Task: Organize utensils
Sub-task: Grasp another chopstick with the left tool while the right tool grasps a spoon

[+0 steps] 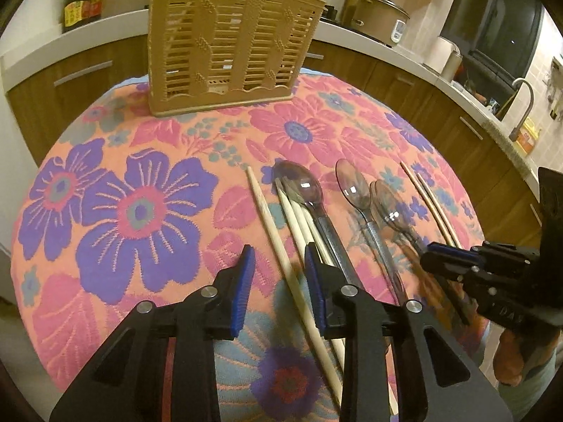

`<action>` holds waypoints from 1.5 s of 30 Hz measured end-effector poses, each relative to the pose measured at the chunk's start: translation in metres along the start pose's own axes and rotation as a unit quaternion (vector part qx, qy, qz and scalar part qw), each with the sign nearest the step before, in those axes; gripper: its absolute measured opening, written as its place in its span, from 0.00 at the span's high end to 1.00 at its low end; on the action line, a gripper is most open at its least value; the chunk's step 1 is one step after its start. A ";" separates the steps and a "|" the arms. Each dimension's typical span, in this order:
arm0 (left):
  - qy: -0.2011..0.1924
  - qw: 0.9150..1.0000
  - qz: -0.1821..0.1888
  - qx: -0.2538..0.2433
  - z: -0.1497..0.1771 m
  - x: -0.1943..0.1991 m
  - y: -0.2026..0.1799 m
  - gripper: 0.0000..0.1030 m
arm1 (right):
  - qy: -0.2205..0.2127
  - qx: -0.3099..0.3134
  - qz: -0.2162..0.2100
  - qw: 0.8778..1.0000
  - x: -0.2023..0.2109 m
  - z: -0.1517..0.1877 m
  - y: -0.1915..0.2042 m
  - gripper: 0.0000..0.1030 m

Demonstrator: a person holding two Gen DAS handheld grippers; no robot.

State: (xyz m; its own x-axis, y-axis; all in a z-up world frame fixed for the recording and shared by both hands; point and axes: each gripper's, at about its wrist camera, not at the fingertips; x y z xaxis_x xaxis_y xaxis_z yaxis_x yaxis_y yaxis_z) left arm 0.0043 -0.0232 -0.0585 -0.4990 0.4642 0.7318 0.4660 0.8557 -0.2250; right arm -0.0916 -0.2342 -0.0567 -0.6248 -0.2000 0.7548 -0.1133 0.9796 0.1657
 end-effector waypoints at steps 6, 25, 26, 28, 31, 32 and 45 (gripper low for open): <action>0.009 1.000 0.000 0.007 -0.004 -0.003 0.003 0.78 | -0.004 -0.032 -0.028 0.999 0.001 -0.010 -0.012 0.90; 0.018 0.997 -0.058 -0.051 -0.010 -0.009 -0.009 0.94 | 0.021 -0.111 -0.092 0.989 -0.010 -0.015 -0.037 0.90; 0.016 0.996 -0.061 -0.056 -0.009 -0.009 -0.011 0.94 | 0.018 -0.108 -0.085 0.990 -0.009 -0.015 -0.036 0.90; 0.014 0.996 -0.067 -0.064 -0.008 -0.009 -0.013 0.94 | 0.013 -0.105 -0.079 0.991 -0.008 -0.015 -0.036 0.90; 0.013 0.995 -0.067 -0.066 -0.007 -0.010 -0.014 0.94 | 0.013 -0.101 -0.067 0.993 -0.008 -0.015 -0.037 0.90; 0.012 0.996 -0.066 -0.066 -0.007 -0.010 -0.014 0.93 | 0.013 -0.102 -0.070 0.992 -0.008 -0.015 -0.037 0.90; 0.006 0.996 -0.057 -0.061 -0.006 -0.008 -0.011 0.92 | 0.017 -0.087 -0.054 0.995 -0.013 -0.015 -0.032 0.90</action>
Point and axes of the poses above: each gripper's, at about its wrist camera, not at the fingertips, and x roughly against the way its jaws point, y to its left, z to its underside, and after that the axes turned 2 degrees about -y, right-handed
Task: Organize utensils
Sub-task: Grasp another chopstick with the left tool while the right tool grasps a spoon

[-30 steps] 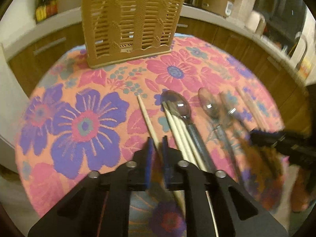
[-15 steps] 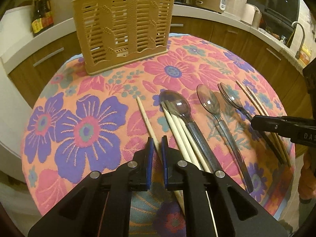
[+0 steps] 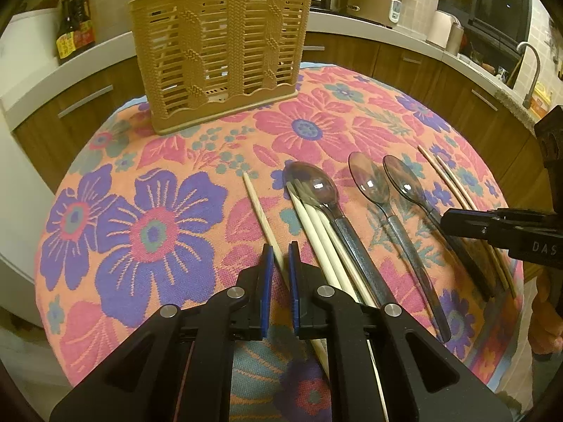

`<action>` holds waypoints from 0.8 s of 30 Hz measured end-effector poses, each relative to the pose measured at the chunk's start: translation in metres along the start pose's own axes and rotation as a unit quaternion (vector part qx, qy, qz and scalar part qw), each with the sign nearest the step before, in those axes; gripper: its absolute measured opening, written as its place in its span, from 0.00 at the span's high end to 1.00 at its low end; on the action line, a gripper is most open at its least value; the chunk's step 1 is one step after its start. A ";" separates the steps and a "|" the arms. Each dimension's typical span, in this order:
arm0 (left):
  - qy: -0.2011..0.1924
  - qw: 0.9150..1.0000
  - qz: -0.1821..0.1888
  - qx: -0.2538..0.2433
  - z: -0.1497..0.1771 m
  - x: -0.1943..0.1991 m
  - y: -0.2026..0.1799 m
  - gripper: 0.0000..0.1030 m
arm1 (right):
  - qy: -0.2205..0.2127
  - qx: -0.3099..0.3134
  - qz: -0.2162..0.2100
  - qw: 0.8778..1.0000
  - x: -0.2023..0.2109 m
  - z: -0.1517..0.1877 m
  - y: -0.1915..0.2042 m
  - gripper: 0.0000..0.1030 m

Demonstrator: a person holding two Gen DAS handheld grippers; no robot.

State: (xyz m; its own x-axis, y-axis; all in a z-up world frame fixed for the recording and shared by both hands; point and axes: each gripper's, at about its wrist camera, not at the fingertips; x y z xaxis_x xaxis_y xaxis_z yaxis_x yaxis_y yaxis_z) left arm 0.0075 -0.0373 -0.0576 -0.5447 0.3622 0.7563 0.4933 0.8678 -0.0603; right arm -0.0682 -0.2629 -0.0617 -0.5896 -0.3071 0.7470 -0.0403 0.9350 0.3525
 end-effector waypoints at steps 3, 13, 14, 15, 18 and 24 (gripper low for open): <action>-0.001 1.000 0.003 0.003 0.001 0.000 0.001 0.91 | -0.014 0.000 -0.002 1.000 0.003 -0.002 0.002 0.89; -0.006 1.000 0.006 0.004 0.001 0.000 0.002 0.90 | -0.018 0.079 0.052 0.995 0.000 0.003 0.028 0.90; -0.007 1.000 0.007 0.005 0.001 0.000 0.002 0.90 | -0.023 0.078 0.048 0.996 0.003 0.003 0.029 0.90; -0.007 1.000 0.009 0.006 0.001 0.000 0.003 0.90 | -0.032 0.077 0.047 0.995 0.007 0.002 0.031 0.90; -0.007 1.000 0.012 0.008 0.001 0.000 0.003 0.90 | -0.023 0.078 0.033 0.996 0.006 -0.001 0.038 0.90; 0.006 0.999 0.035 0.020 -0.002 0.001 0.011 0.90 | 0.051 0.060 0.030 0.996 -0.030 -0.013 0.050 0.88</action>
Point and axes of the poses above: each gripper's, at about its wrist camera, not at the fingertips, and x roughly against the way its jaws point, y to its left, z to its underside, and after that the axes turned 2 degrees about -y, right-handed
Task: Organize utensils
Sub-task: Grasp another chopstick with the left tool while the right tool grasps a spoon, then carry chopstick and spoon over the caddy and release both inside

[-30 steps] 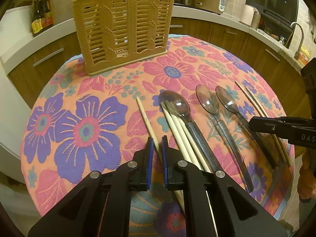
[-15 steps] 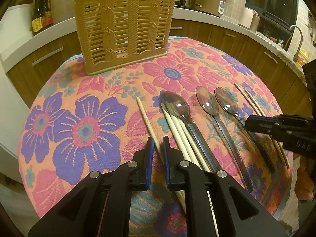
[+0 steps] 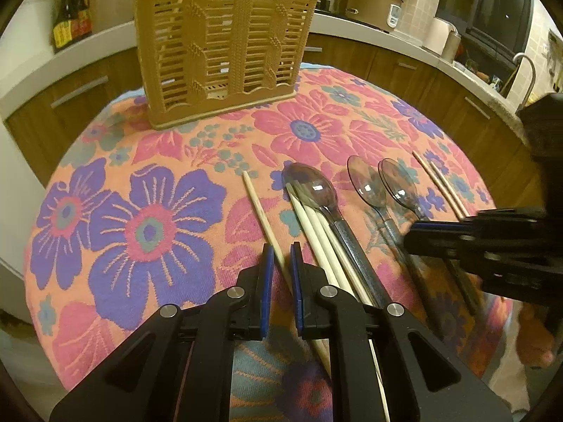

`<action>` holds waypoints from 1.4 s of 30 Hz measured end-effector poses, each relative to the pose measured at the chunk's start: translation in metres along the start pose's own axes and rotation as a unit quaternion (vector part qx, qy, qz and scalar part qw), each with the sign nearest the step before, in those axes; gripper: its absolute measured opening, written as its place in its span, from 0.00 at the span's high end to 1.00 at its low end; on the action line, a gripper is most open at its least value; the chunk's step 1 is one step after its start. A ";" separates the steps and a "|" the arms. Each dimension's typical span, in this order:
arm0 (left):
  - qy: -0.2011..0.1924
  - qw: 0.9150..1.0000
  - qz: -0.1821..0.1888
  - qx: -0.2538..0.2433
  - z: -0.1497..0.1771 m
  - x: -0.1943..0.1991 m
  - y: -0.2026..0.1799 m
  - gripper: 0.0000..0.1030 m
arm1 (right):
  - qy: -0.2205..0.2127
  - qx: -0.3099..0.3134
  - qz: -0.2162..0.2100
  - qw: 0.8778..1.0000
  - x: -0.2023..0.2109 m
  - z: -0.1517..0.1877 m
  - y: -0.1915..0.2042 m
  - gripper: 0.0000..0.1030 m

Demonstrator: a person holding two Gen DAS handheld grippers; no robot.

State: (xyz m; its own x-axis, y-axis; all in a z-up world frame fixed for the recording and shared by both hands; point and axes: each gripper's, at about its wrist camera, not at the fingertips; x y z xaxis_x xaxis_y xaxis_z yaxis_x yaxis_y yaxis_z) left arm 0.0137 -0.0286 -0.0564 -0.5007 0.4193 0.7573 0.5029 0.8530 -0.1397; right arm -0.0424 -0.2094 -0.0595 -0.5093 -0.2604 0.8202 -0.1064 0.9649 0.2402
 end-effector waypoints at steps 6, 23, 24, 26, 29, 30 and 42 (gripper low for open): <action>0.040 0.999 0.022 0.001 -0.011 -0.004 0.003 0.87 | 0.033 0.000 0.046 0.998 -0.011 -0.020 0.005 0.75; -0.031 0.999 -0.018 0.014 -0.038 0.025 0.013 0.98 | 0.016 0.045 0.045 0.998 -0.006 -0.047 0.035 0.99; -0.037 0.999 -0.018 0.018 -0.040 0.029 0.016 0.98 | 0.012 0.045 0.041 0.998 -0.002 -0.047 0.033 0.99; -0.051 0.998 -0.011 0.025 -0.044 0.036 0.020 0.98 | 0.002 0.045 0.037 0.998 0.004 -0.049 0.033 0.99; -0.094 0.995 -0.005 0.026 -0.052 0.054 0.023 0.98 | -0.025 0.046 0.014 0.999 0.021 -0.057 0.032 0.99; -0.111 0.993 -0.001 0.027 -0.056 0.061 0.023 0.98 | -0.039 0.050 0.006 0.998 0.029 -0.062 0.034 0.99; -0.314 0.949 0.015 0.027 -0.166 0.138 0.036 0.98 | -0.208 0.112 0.007 0.972 0.102 -0.156 0.068 0.99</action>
Point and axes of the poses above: each gripper's, at about its wrist camera, not at the fingertips, and x roughly against the way its jaws point, y to its left, z to its underside, and after that the axes turned 2 degrees about -y, right-handed
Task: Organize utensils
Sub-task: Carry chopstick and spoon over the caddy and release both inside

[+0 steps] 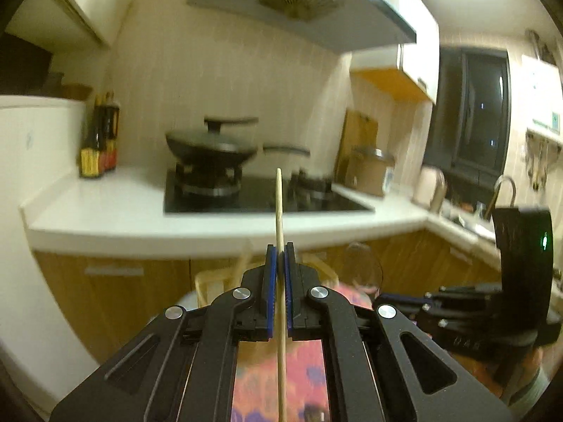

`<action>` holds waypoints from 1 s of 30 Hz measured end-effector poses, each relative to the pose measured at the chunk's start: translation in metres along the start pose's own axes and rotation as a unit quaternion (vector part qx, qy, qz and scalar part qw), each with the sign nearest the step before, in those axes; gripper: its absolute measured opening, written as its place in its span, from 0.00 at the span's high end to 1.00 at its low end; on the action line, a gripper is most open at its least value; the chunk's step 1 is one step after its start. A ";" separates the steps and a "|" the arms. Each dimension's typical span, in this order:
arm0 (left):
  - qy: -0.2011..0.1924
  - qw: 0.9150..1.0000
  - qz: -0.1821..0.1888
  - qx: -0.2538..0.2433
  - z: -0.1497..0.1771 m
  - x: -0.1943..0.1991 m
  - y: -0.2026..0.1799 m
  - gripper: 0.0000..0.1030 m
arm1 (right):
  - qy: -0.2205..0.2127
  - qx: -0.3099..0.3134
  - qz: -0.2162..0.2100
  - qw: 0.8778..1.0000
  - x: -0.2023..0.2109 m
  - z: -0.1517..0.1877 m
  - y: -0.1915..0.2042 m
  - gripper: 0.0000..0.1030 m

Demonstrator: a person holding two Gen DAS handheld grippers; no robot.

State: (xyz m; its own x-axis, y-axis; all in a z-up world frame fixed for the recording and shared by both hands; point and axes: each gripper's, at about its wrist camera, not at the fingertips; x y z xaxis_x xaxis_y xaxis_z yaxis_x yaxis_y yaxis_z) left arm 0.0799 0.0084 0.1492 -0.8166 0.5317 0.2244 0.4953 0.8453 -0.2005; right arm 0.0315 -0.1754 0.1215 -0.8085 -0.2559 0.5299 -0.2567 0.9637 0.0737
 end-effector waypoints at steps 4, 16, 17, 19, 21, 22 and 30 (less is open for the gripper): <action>-0.031 0.999 0.005 0.013 -0.018 -0.019 0.007 0.98 | -0.033 -0.004 -0.001 0.999 -0.019 -0.033 -0.014 0.99; -0.078 0.996 -0.008 0.041 -0.027 -0.085 0.041 0.98 | -0.115 -0.013 0.007 0.993 -0.079 -0.078 -0.054 0.99; -0.084 0.995 -0.015 0.043 -0.024 -0.089 0.044 0.98 | -0.120 -0.015 0.007 0.993 -0.084 -0.078 -0.057 0.99; -0.093 0.994 -0.032 0.052 -0.015 -0.094 0.050 0.98 | -0.126 -0.017 0.014 0.992 -0.094 -0.073 -0.061 0.99; -0.107 0.991 -0.057 0.050 -0.006 -0.097 0.054 0.98 | -0.128 -0.011 0.018 0.991 -0.102 -0.067 -0.062 0.99; -0.109 0.991 -0.063 0.051 -0.003 -0.099 0.057 0.98 | -0.126 -0.007 0.018 0.992 -0.105 -0.065 -0.062 0.99; -0.087 0.992 -0.078 0.039 0.023 -0.107 0.061 0.97 | -0.106 -0.007 0.002 0.994 -0.111 -0.043 -0.067 0.98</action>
State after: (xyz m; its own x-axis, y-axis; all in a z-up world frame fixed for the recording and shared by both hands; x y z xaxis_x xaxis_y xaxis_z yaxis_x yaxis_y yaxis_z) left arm 0.1904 0.0019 0.0915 -0.9239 0.3716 0.0916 0.3399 0.9066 -0.2503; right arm 0.1613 -0.2082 0.0945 -0.9033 -0.2614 0.3403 -0.2474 0.9652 0.0849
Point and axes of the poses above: each gripper's, at about its wrist camera, not at the fingertips, and x roughly against the way its jaws point, y to its left, z to its underside, and after that the axes turned 2 degrees about -y, right-handed
